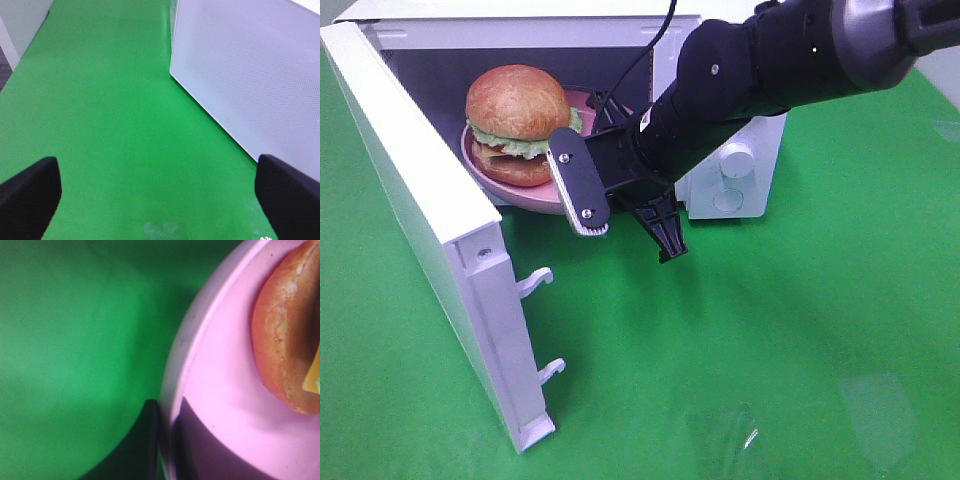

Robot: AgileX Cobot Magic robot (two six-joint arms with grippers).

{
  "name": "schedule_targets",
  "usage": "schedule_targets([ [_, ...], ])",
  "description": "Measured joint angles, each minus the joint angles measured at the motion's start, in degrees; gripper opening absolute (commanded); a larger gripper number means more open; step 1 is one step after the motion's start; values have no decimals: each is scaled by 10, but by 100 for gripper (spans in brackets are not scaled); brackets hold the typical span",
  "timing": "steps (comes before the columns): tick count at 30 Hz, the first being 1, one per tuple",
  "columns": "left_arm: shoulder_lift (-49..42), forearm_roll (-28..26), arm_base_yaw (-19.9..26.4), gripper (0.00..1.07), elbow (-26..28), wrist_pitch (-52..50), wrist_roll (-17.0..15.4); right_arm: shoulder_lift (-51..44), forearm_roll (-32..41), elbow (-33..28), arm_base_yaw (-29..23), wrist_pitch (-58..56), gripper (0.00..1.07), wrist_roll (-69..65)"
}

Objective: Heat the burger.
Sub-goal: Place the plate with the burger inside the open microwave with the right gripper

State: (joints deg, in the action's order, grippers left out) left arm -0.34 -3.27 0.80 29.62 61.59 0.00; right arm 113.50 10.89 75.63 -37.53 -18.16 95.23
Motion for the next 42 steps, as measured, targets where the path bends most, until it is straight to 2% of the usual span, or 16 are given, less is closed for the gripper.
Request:
schedule_targets([
  [8, 0, 0, 0, 100, 0, 0, 0, 14, -7, 21, 0, -7, 0, -18],
  [19, 0, 0, 0, 100, 0, 0, 0, 44, -54, 61, 0, -19, 0, -82],
  [32, 0, 0, 0, 100, 0, 0, 0, 103, -115, 168, 0, -64, 1, -197],
  [42, 0, 0, 0, 100, 0, 0, 0, 139, -131, 214, 0, -92, 2, -227],
])
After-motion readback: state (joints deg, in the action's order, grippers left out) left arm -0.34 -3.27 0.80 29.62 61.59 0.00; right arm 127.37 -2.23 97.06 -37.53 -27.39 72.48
